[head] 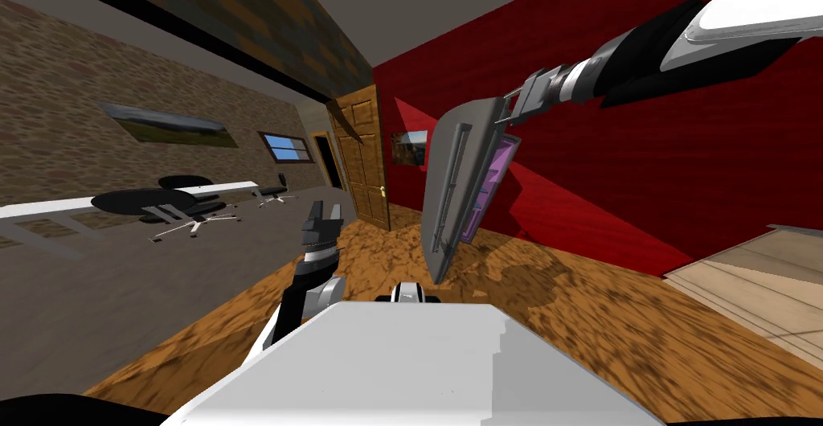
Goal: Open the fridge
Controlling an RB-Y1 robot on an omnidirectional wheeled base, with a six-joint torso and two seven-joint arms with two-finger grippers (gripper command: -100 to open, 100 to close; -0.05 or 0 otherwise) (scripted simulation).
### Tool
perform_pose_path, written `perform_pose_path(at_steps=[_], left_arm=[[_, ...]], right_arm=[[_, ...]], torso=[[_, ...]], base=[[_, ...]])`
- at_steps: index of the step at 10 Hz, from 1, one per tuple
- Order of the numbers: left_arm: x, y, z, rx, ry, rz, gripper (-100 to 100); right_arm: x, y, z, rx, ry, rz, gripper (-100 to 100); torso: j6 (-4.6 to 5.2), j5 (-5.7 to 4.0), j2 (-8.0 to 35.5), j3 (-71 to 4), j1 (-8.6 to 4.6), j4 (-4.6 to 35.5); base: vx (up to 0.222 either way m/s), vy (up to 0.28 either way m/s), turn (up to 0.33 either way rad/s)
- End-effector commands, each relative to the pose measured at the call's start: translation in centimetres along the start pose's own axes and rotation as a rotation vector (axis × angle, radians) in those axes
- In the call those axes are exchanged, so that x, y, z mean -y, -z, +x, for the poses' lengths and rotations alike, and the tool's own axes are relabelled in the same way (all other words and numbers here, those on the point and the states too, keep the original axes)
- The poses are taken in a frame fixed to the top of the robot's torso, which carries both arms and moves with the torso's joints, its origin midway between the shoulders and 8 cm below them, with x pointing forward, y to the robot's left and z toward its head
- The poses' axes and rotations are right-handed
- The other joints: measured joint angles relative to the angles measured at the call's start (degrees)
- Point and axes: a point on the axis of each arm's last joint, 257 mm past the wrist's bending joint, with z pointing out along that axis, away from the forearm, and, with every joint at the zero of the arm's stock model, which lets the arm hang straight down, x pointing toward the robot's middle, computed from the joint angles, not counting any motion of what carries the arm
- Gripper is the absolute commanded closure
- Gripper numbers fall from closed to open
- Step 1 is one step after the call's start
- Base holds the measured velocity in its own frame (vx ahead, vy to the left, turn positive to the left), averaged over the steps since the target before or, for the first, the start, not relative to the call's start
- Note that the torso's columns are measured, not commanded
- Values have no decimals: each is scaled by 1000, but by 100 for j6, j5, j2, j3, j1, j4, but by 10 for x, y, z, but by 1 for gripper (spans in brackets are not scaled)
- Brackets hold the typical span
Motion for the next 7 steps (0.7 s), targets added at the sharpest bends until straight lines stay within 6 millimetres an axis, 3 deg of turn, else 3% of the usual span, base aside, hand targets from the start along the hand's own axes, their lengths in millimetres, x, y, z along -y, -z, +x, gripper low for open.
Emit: perform_pose_path(at_steps=[1,3,5,6,7], left_arm=[[0,0,0,0,0,0,0],[0,0,0,0,0,0,0],[0,0,0,0,0,0,0],[0,0,0,0,0,0,0],[0,0,0,0,0,0,0]], right_arm=[[-21,-8,6,-10,-15,-42,-100],[5,-3,-8,4,-1,-10,-100],[2,-1,-10,9,-7,-17,-100],[22,3,-26,21,-8,-14,-100],[28,4,-32,24,-8,-13,-100]], torso=[[-5,-12,-31,-24,-14,-25],[-17,-9,-51,-51,-35,-28],[-29,21,-57,-61,4,-7],[-32,25,-44,-53,20,-12],[-25,35,-25,-38,27,10]], base=[[95,153,14],[20,68,-88],[45,27,-74],[-9,-38,-167],[42,-66,-106]])
